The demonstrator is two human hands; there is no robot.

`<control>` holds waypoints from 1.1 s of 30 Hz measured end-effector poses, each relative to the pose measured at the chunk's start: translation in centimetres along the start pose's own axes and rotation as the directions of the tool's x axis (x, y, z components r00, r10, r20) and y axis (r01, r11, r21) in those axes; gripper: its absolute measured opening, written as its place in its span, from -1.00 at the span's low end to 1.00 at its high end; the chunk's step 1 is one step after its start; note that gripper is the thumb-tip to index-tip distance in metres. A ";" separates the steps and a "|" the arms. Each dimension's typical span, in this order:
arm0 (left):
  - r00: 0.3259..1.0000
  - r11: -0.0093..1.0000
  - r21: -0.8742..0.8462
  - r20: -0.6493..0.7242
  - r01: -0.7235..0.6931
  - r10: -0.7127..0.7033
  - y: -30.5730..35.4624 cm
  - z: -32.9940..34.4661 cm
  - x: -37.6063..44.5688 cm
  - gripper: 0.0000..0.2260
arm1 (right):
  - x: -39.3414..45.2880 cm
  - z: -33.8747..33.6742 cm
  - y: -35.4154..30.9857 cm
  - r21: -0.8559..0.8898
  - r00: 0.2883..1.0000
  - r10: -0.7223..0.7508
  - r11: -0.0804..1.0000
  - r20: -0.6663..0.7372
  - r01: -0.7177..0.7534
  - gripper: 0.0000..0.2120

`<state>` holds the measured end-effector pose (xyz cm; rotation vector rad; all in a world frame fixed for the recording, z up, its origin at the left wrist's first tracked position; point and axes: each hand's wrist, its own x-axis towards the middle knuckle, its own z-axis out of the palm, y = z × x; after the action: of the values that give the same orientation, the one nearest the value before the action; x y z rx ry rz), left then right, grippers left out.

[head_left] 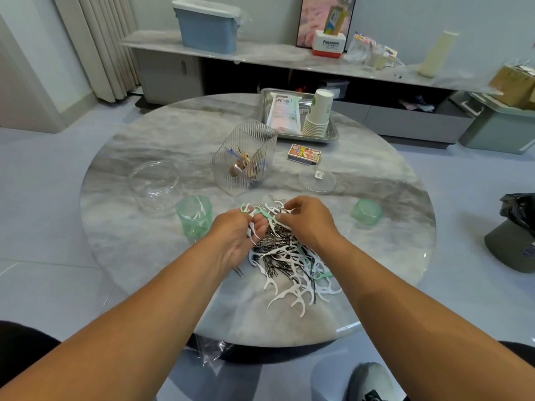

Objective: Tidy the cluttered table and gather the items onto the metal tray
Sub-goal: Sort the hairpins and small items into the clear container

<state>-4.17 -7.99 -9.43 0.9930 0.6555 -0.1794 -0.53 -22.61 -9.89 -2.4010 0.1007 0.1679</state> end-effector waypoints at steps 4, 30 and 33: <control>1.000 0.999 0.031 0.004 0.026 -0.026 0.1 0.0 0.4 -0.86 | -0.1 1.3 -0.3 -0.215 0.997 -0.013 0.976 0.074 0.029 -0.52; 0.995 0.998 -0.068 0.103 -0.010 0.017 -0.3 1.8 0.6 -0.74 | 0.6 -0.2 -1.6 0.585 0.972 -0.030 0.803 0.234 -0.116 -0.86; 0.998 0.996 -0.088 0.060 -0.006 0.012 0.1 1.2 0.6 -0.80 | 1.3 -0.1 -2.0 0.503 0.995 -0.003 0.863 0.104 -0.051 -0.90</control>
<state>-3.11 -8.85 -9.28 0.9025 0.5984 -0.1706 0.96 -21.21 -8.72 -1.8610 0.1119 0.2427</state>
